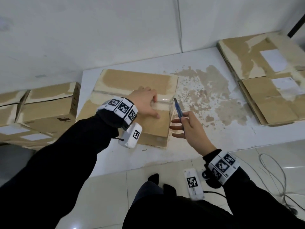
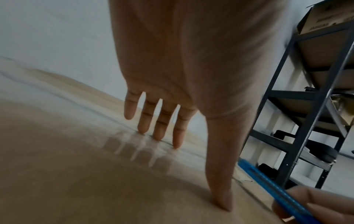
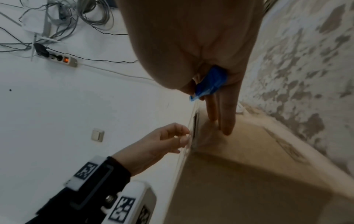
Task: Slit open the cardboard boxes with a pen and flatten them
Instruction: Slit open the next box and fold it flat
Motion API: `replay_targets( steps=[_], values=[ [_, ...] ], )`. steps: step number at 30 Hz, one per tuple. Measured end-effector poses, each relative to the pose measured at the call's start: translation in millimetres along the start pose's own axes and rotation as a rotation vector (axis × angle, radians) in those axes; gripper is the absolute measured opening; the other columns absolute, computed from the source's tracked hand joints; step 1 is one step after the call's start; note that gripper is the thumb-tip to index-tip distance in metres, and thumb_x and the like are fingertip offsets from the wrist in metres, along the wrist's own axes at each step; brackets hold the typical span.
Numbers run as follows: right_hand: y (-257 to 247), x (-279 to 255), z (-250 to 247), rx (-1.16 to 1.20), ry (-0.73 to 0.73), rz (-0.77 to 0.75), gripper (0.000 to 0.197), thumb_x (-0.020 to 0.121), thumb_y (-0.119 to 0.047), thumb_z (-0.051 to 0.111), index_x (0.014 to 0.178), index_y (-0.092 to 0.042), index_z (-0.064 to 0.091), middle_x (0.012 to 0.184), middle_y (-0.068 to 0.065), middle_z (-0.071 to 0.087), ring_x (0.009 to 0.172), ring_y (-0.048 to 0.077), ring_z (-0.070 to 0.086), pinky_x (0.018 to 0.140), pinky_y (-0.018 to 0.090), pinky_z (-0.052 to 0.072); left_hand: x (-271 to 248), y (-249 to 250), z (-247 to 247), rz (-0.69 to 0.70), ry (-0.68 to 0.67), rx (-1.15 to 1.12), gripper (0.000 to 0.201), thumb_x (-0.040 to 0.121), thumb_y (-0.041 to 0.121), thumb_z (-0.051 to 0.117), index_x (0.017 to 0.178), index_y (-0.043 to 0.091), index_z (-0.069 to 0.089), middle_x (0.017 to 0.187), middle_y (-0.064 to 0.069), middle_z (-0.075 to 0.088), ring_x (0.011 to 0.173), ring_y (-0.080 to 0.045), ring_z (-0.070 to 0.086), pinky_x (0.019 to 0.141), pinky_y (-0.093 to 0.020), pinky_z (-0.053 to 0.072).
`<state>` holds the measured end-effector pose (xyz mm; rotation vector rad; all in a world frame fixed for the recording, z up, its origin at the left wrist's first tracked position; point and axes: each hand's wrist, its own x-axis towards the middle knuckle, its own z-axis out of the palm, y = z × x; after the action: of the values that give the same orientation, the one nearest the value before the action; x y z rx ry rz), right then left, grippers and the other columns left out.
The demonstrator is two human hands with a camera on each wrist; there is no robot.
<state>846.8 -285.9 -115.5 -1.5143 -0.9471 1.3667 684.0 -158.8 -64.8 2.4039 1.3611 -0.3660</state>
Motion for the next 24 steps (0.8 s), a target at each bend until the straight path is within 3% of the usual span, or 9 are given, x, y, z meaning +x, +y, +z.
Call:
replay_targets(
  steps=[3, 6, 8, 11, 14, 17, 22, 24],
  values=[
    [-4, 8, -13, -0.151, -0.017, -0.010, 0.013, 0.102, -0.014, 0.035, 0.107, -0.009, 0.045, 0.093, 0.010, 0.060, 0.073, 0.022, 0.065, 0.060, 0.035, 0.059, 2, -2, 0, -0.010, -0.013, -0.039, 0.063, 0.065, 0.055, 0.077, 0.111, 0.023, 0.049, 0.106, 0.004, 0.041, 0.106, -0.017, 0.036, 0.095, -0.040, 0.039],
    [-10, 17, -28, -0.483, -0.037, -0.132, 0.011, 0.100, -0.015, 0.039, 0.102, -0.016, 0.050, 0.080, 0.003, 0.062, 0.058, 0.016, 0.051, 0.047, 0.020, 0.042, 5, -1, -4, -0.015, -0.060, -0.042, 0.064, 0.064, 0.056, 0.078, 0.112, 0.023, 0.050, 0.107, 0.003, 0.042, 0.108, -0.019, 0.037, 0.096, -0.042, 0.039],
    [-15, 22, -37, -0.644, -0.053, -0.214, 0.015, 0.100, -0.015, 0.041, 0.109, -0.018, 0.052, 0.076, 0.003, 0.063, 0.053, 0.011, 0.046, 0.045, 0.012, 0.035, 6, 0, -6, -0.019, -0.098, -0.013, 0.066, 0.064, 0.057, 0.077, 0.115, 0.023, 0.050, 0.107, 0.003, 0.043, 0.107, -0.019, 0.037, 0.096, -0.042, 0.040],
    [-22, 27, -44, -0.772, -0.074, -0.268, 0.024, 0.100, -0.013, 0.041, 0.120, -0.016, 0.053, 0.077, 0.005, 0.065, 0.049, 0.005, 0.044, 0.043, 0.010, 0.035, 9, 3, -9, -0.042, -0.144, -0.011, 0.064, 0.066, 0.055, 0.077, 0.116, 0.024, 0.051, 0.106, 0.002, 0.041, 0.104, -0.019, 0.033, 0.096, -0.040, 0.039],
    [-28, 31, -48, -0.784, -0.121, -0.244, 0.027, 0.100, -0.014, 0.041, 0.123, -0.018, 0.053, 0.076, 0.004, 0.066, 0.043, 0.003, 0.045, 0.040, 0.010, 0.033, 10, 5, -11, -0.063, -0.136, -0.047, 0.064, 0.066, 0.051, 0.080, 0.115, 0.023, 0.051, 0.107, 0.000, 0.042, 0.108, -0.021, 0.034, 0.095, -0.038, 0.037],
    [-34, 35, -56, -0.632, -0.221, -0.121, 0.025, 0.100, -0.018, 0.041, 0.121, -0.024, 0.055, 0.071, -0.001, 0.065, 0.047, 0.009, 0.043, 0.041, 0.016, 0.034, 8, 0, -8, -0.065, -0.119, -0.132, 0.057, 0.067, 0.045, 0.081, 0.111, 0.024, 0.051, 0.112, -0.002, 0.043, 0.111, -0.023, 0.034, 0.094, -0.035, 0.034],
    [-46, 42, -61, -0.507, -0.313, -0.016, 0.025, 0.101, -0.016, 0.042, 0.120, -0.016, 0.058, 0.067, 0.003, 0.058, 0.038, 0.006, 0.036, 0.041, 0.022, 0.029, 5, -4, -3, -0.068, -0.093, -0.235, 0.051, 0.065, 0.041, 0.083, 0.101, 0.028, 0.049, 0.113, -0.003, 0.044, 0.112, -0.023, 0.036, 0.100, -0.039, 0.034],
    [-54, 41, -64, -0.527, -0.468, 0.060, 0.025, 0.100, -0.015, 0.042, 0.117, -0.016, 0.060, 0.064, 0.002, 0.054, 0.040, 0.007, 0.034, 0.040, 0.020, 0.028, 4, -3, -7, -0.058, -0.092, -0.253, 0.047, 0.064, 0.041, 0.084, 0.092, 0.031, 0.048, 0.109, -0.001, 0.045, 0.111, -0.024, 0.041, 0.093, -0.036, 0.037]
  ],
)
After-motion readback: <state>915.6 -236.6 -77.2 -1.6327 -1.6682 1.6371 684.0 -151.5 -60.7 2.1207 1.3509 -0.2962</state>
